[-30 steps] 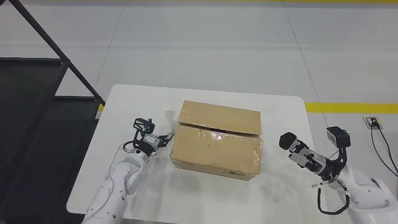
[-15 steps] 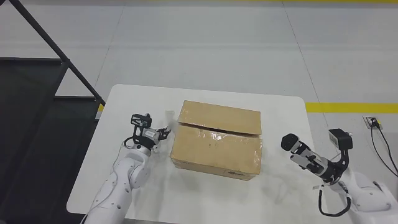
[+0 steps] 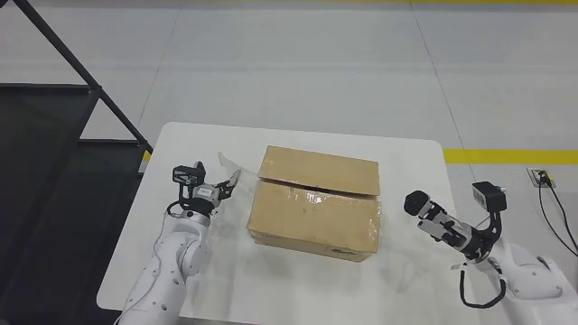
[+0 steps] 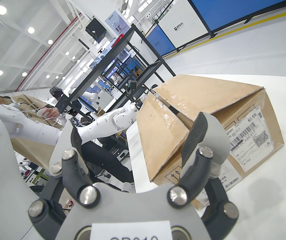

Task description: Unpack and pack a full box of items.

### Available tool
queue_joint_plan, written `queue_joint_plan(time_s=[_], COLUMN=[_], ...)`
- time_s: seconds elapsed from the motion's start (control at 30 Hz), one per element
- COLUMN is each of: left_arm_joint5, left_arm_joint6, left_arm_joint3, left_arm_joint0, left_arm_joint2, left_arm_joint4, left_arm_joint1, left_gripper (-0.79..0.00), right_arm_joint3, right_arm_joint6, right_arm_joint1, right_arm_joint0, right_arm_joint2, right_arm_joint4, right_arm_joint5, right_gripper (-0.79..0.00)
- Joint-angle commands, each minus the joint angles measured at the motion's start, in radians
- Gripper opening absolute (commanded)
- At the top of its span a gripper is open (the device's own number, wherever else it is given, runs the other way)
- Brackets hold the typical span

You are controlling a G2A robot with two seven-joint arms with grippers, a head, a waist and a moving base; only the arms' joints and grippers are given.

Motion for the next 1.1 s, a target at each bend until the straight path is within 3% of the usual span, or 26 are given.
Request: queue_joint_plan(time_s=[0.0, 0.77, 1.07], left_arm_joint5=[0.007, -0.046, -0.045], left_arm_joint6=[-0.001, -0.041, -0.068], left_arm_joint3=[-0.004, -0.112, -0.108], left_arm_joint0=[0.008, 0.173, 0.193], left_arm_joint2=[-0.007, -0.13, -0.139], left_arm_joint4=[0.001, 0.038, 0.066], left_arm_joint1=[0.001, 0.04, 0.046], left_gripper=[0.0, 0.0, 0.0], right_arm_joint3=[0.0, 0.0, 0.007], right_arm_joint6=[0.006, 0.024, 0.024], right_arm_joint1=[-0.001, -0.02, -0.023], right_arm_joint0=[-0.004, 0.0, 0.005], right_arm_joint2=[0.005, 0.007, -0.001], right_arm_joint4=[0.005, -0.001, -0.005], right_arm_joint5=[0.0, 0.0, 0.0], right_gripper=[0.0, 0.0, 0.0])
